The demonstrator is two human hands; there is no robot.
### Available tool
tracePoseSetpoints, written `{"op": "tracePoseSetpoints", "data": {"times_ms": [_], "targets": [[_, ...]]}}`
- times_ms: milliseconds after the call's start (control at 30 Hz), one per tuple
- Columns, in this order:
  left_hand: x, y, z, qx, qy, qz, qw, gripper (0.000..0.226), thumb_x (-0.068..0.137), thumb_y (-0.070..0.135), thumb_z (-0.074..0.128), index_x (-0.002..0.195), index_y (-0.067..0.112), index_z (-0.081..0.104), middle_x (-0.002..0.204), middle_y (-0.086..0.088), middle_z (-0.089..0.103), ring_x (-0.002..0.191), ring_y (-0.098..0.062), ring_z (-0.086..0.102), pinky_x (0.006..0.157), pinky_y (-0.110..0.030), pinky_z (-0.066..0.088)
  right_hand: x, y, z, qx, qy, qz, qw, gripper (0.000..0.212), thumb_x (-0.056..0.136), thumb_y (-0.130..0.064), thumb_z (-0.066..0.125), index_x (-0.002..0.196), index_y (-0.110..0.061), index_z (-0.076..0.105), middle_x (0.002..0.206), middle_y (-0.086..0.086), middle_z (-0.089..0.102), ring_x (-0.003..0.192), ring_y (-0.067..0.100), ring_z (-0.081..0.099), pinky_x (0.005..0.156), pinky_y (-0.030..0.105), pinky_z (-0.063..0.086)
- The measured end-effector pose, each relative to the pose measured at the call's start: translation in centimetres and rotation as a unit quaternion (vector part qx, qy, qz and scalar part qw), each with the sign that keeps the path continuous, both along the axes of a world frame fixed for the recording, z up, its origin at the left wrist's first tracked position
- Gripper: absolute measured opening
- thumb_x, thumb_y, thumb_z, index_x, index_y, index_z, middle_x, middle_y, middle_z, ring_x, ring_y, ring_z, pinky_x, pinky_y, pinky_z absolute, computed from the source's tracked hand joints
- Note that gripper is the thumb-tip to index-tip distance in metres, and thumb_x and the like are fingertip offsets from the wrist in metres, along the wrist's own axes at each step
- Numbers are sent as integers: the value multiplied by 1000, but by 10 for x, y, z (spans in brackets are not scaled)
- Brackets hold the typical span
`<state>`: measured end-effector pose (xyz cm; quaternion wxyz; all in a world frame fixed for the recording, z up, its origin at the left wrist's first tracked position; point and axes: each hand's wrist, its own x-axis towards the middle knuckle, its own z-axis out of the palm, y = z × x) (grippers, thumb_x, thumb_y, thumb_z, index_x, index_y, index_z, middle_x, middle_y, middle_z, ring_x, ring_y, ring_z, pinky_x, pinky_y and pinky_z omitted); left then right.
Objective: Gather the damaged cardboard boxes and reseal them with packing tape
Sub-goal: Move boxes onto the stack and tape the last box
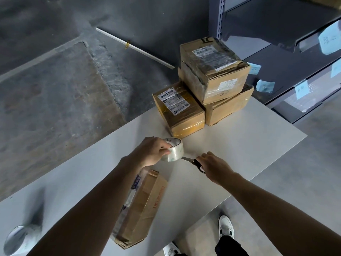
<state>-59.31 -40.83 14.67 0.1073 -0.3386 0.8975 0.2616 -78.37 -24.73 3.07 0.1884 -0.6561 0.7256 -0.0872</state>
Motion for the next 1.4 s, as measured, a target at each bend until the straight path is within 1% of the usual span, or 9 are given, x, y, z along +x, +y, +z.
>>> {"op": "tracePoseSetpoints", "data": {"times_ms": [200, 433, 533, 633, 733, 833, 1033, 1233, 1400], "targets": [[-6, 4, 2, -70, 21, -44, 996, 35, 98, 24, 59, 131, 13, 64, 134, -7, 62, 118, -22, 61, 77, -8, 41, -3, 2, -3, 15, -24, -13, 1000, 24, 100, -20, 52, 120, -11, 60, 107, 6, 54, 97, 24, 57, 76, 37, 54], [-8, 15, 4, -111, 1, -123, 986, 38, 96, 23, 62, 133, 15, 61, 135, -1, 61, 124, -16, 51, 98, -15, 25, 7, -6, 34, -219, -127, -7, 967, 54, 86, -45, 72, 125, -12, 53, 117, 7, 62, 100, 20, 56, 76, 30, 52], [-10, 22, 7, -126, -14, -173, 977, 34, 97, 21, 61, 130, 16, 64, 135, 1, 59, 131, -15, 43, 115, -26, 13, 21, -10, 47, -158, -209, 5, 965, 55, 82, -49, 72, 123, -24, 46, 116, 2, 67, 100, 20, 61, 84, 36, 54], [-11, 31, 8, -136, 11, -190, 972, 25, 97, 24, 60, 120, 21, 69, 126, 1, 63, 129, -14, 44, 115, -33, 13, 33, -12, 51, -66, -274, -42, 959, 63, 78, -57, 71, 126, -22, 50, 121, 4, 69, 100, 22, 67, 86, 41, 58], [-13, 36, 11, -120, 120, -145, 975, 21, 91, 22, 68, 112, 21, 71, 116, 3, 67, 117, -12, 53, 111, -31, 28, 38, -10, 53, -42, -280, -94, 955, 71, 67, -73, 54, 111, -19, 65, 104, 3, 72, 86, 20, 67, 77, 44, 58], [-12, 40, 26, -82, 238, 22, 968, 30, 93, 17, 65, 122, 18, 61, 126, 1, 60, 115, -9, 52, 99, -31, 46, 37, -5, 51, -36, -288, -119, 949, 61, 67, -73, 56, 90, -17, 64, 81, 5, 66, 73, 21, 61, 69, 45, 56], [5, 44, 33, 68, 142, 186, 970, 53, 99, 38, 53, 146, 17, 41, 147, -3, 50, 130, -17, 51, 98, -26, 42, 34, 8, 64, -79, -341, -118, 929, 63, 72, -67, 61, 84, -5, 62, 85, 22, 66, 76, 37, 61, 56, 41, 49], [4, 59, 38, 75, 152, 198, 965, 33, 94, 26, 66, 125, 14, 63, 122, -3, 67, 108, -13, 63, 74, -11, 47, 34, 14, 70, -87, -346, -99, 929, 67, 73, -65, 65, 84, 1, 61, 90, 27, 67, 77, 37, 63, 56, 44, 52], [3, 68, 40, 43, 185, 232, 954, 18, 96, 21, 63, 110, 11, 68, 107, -4, 70, 100, -17, 65, 79, -20, 52, 38, 20, 85, -85, -357, -94, 925, 58, 77, -56, 68, 79, 1, 60, 78, 23, 63, 60, 15, 46, 51, 29, 33]]}}
